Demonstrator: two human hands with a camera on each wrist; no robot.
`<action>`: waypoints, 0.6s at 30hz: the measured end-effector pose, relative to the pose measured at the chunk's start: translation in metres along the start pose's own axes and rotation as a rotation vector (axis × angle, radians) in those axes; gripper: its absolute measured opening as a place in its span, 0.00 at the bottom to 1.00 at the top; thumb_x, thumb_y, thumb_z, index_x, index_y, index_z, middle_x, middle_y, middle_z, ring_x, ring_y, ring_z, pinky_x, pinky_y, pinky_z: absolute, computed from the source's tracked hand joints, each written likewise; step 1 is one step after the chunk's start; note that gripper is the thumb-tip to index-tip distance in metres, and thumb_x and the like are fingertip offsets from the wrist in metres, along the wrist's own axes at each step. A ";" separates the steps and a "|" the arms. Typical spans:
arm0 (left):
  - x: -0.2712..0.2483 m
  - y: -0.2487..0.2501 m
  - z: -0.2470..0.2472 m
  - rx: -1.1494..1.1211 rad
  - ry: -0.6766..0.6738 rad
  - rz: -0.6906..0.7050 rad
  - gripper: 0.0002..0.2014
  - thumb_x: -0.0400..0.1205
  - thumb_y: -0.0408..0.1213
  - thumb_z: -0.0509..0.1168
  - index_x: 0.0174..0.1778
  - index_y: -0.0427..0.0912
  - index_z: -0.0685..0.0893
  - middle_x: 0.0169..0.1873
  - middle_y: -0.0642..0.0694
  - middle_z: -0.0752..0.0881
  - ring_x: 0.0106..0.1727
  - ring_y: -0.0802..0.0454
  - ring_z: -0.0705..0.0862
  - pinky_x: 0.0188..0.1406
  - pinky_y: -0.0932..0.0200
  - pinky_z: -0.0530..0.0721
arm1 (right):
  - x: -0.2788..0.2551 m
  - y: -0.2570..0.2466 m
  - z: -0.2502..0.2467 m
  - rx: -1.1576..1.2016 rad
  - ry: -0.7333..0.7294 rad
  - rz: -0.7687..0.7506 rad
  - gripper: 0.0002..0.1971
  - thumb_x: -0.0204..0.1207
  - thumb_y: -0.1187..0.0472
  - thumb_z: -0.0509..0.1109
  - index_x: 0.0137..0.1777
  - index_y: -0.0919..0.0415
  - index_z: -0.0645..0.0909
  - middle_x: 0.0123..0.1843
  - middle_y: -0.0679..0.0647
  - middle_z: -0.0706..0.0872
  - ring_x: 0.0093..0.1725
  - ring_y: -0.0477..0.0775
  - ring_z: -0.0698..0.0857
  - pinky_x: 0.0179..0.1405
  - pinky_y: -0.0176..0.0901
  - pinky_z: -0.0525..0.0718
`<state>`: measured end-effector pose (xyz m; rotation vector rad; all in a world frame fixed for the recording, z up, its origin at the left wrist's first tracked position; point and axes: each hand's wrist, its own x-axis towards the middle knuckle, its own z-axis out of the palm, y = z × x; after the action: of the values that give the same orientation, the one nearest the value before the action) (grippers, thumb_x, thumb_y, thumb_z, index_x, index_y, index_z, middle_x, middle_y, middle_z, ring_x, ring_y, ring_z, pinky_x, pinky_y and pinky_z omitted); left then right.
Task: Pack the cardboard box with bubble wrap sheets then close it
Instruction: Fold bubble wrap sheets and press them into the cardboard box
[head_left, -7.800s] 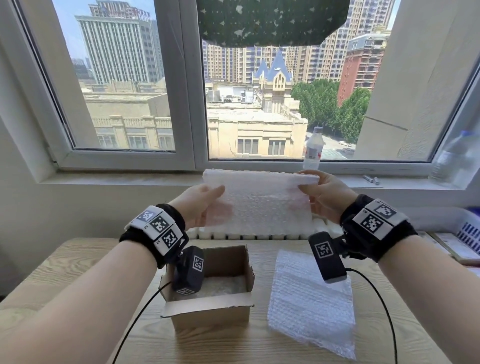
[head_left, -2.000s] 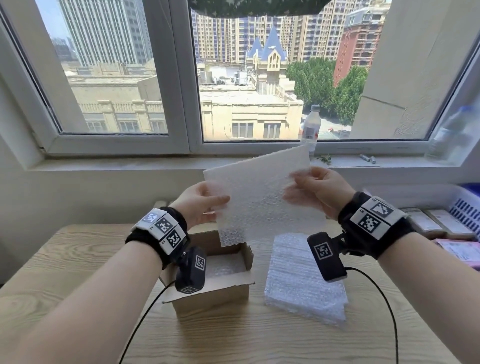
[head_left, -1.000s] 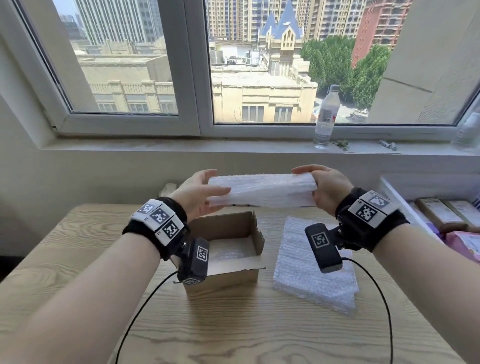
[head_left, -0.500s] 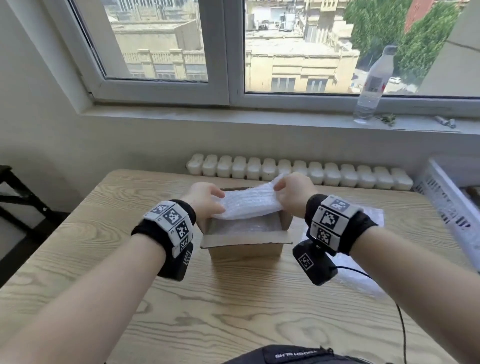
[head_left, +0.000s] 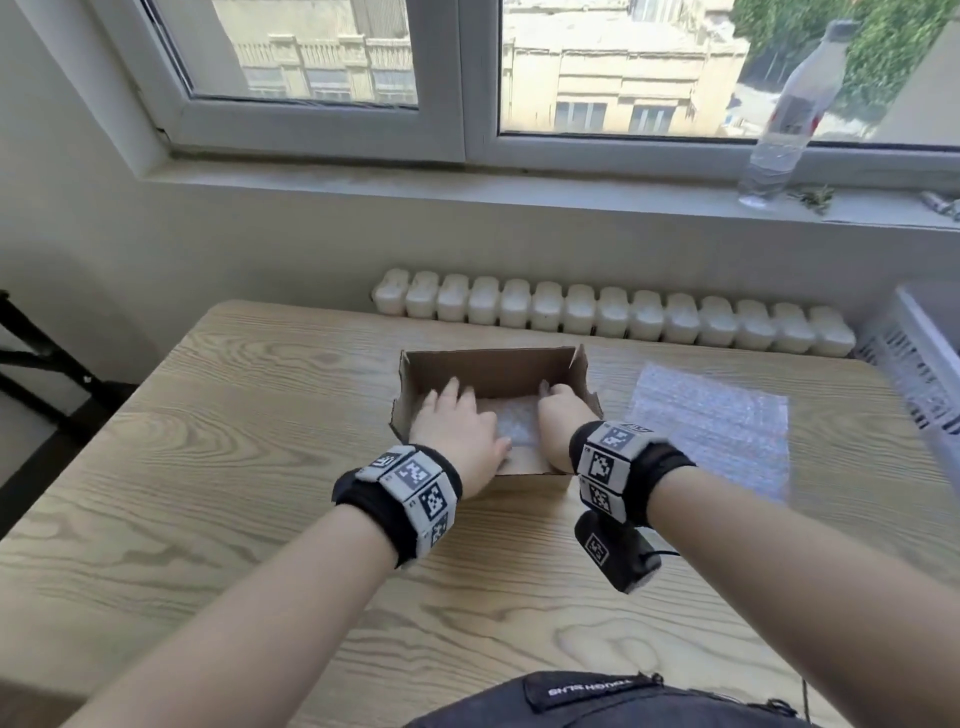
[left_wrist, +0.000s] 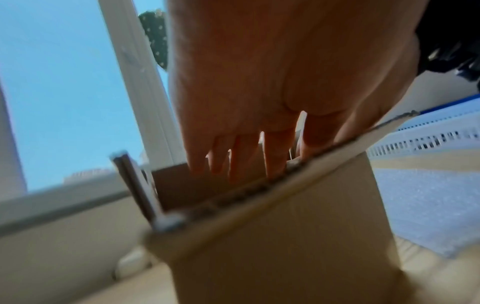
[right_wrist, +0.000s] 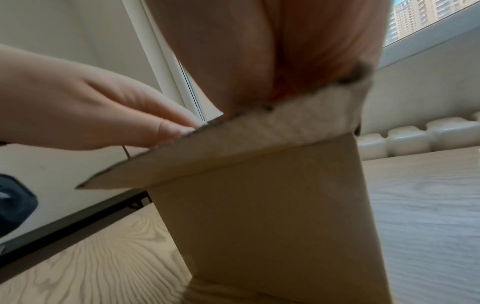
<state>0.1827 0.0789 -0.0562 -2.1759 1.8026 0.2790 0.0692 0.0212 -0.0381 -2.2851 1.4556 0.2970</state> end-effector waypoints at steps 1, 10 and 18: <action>0.001 0.003 0.004 -0.056 -0.024 0.013 0.29 0.85 0.58 0.45 0.76 0.47 0.69 0.82 0.37 0.59 0.83 0.38 0.52 0.81 0.39 0.52 | 0.002 0.000 0.002 0.004 -0.009 0.001 0.18 0.79 0.68 0.63 0.68 0.68 0.73 0.73 0.67 0.70 0.71 0.66 0.74 0.65 0.49 0.75; 0.001 0.005 0.028 -0.128 -0.138 0.024 0.31 0.78 0.66 0.47 0.70 0.50 0.71 0.72 0.32 0.69 0.70 0.32 0.71 0.64 0.40 0.76 | -0.022 -0.015 0.016 -0.343 0.136 -0.224 0.18 0.78 0.63 0.60 0.66 0.65 0.79 0.78 0.64 0.60 0.77 0.65 0.58 0.76 0.53 0.62; 0.010 -0.002 0.026 -0.164 -0.234 0.062 0.42 0.72 0.75 0.47 0.78 0.53 0.65 0.74 0.26 0.68 0.66 0.33 0.78 0.57 0.47 0.82 | 0.000 -0.024 0.019 -0.218 -0.231 0.028 0.23 0.79 0.63 0.62 0.75 0.60 0.68 0.74 0.64 0.64 0.74 0.66 0.67 0.70 0.58 0.74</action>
<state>0.1872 0.0790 -0.0836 -2.0916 1.7711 0.6881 0.0920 0.0389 -0.0496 -2.3049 1.3958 0.7345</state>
